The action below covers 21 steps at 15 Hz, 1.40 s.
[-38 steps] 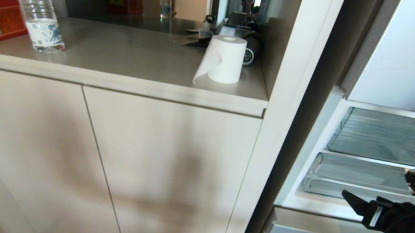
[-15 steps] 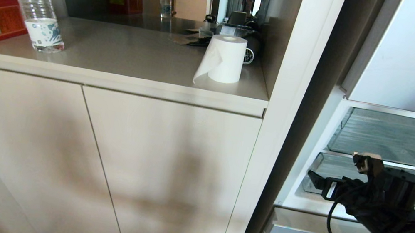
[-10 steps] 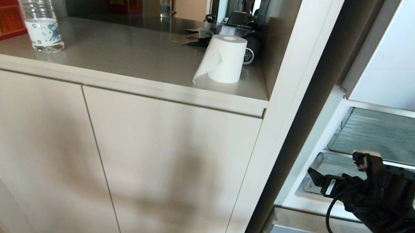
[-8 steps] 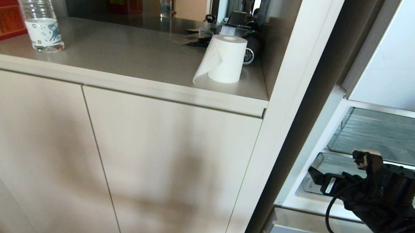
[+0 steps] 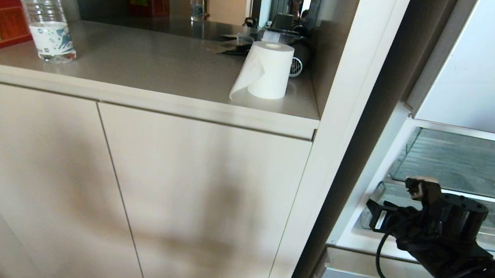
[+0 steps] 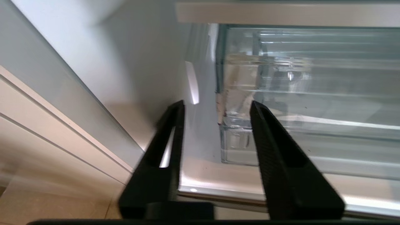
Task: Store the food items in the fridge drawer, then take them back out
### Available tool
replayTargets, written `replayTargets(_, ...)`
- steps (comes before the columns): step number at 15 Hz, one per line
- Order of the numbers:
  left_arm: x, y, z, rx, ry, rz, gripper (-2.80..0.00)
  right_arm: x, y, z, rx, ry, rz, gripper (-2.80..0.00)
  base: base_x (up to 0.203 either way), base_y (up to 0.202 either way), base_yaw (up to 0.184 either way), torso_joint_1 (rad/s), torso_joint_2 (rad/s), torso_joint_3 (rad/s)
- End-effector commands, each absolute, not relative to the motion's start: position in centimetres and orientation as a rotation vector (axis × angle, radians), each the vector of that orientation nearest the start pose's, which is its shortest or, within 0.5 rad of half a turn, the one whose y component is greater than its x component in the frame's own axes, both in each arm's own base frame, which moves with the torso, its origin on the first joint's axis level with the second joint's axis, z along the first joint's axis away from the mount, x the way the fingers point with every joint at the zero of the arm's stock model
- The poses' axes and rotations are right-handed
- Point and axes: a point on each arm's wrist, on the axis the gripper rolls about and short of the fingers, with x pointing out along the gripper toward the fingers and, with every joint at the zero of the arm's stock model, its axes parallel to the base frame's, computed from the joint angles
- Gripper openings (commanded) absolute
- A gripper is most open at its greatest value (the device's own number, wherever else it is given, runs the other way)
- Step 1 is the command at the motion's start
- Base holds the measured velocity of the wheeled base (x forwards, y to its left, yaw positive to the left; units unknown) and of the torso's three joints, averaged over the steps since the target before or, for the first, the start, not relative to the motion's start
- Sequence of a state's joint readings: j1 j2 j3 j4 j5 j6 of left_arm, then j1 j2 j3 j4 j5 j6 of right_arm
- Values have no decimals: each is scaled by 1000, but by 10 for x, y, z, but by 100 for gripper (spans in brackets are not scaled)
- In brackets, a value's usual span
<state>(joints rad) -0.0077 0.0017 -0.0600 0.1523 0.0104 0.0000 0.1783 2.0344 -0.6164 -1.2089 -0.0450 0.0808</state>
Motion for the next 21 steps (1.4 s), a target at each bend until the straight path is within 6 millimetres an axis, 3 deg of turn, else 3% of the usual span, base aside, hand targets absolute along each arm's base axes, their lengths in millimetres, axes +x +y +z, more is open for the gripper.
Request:
replayTargets(1, -28, 0, 76, 1, 97, 3, -280, 334, 63, 84, 58, 208, 138, -280, 0, 0, 0, 0, 0, 0)
replayTargets(11, -28, 0, 76, 1, 97, 3, -280, 307, 62, 75, 61, 208, 153, -280, 0, 0, 0, 0, 0, 0)
replayTargets(15, -28, 0, 76, 1, 97, 3, -280, 273, 56, 72, 61, 240, 154, -280, 0, 0, 0, 0, 0, 0)
replayTargets(21, -28, 0, 76, 1, 97, 3, -280, 208, 50, 91, 92, 240, 189, -280, 0, 0, 0, 0, 0, 0)
